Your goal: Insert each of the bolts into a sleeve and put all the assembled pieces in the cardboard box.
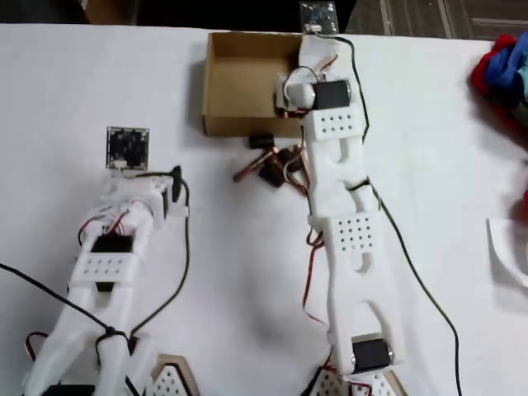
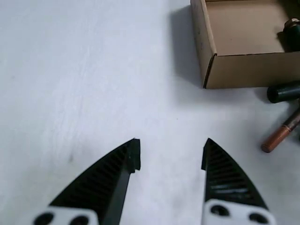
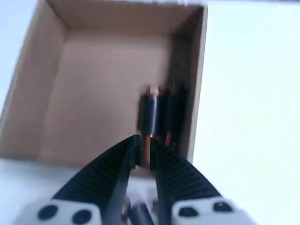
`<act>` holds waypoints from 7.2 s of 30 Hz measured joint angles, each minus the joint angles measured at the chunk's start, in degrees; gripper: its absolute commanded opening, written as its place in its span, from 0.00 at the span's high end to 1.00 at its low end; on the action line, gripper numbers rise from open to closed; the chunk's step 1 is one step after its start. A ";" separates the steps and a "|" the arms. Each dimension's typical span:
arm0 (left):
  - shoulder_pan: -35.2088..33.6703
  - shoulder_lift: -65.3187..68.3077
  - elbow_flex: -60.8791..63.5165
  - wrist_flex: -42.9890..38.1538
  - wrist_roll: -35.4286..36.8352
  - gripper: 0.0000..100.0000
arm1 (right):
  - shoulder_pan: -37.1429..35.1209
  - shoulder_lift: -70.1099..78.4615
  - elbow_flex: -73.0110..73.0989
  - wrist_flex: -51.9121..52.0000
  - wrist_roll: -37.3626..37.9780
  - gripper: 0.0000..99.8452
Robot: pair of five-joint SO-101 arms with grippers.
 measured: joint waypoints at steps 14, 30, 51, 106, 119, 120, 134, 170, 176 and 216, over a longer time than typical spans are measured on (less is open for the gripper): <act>0.00 0.00 0.00 0.00 0.00 0.77 | -3.43 -14.86 29.45 14.59 6.59 0.89; -0.09 0.00 0.00 0.00 0.00 0.77 | -8.35 -20.31 57.58 -3.69 30.59 0.89; 0.00 0.00 0.00 0.00 0.00 0.77 | -9.41 -16.53 55.74 -3.69 38.15 0.98; 2.02 0.70 -16.97 23.82 -0.44 0.77 | 0.88 -49.14 66.20 6.86 24.53 0.98; 18.20 47.74 -67.78 56.09 -18.11 0.77 | 10.37 -90.55 129.58 -27.43 23.38 0.98; 18.99 52.04 -73.14 60.13 -18.11 0.77 | 11.78 -91.25 132.75 -29.80 23.03 0.98; 20.66 93.63 -134.68 85.19 -27.69 0.77 | 18.73 -92.40 144.62 -42.20 22.07 0.98; 21.27 105.23 -147.87 91.25 -21.19 0.98 | 13.10 -92.40 147.87 -45.27 22.07 0.98; 18.73 91.78 -122.37 91.25 -20.31 0.98 | 13.10 -92.40 148.04 -45.89 22.07 0.98; 19.16 78.68 -97.93 81.05 -20.40 0.97 | 13.10 -92.40 148.31 -46.59 22.07 0.98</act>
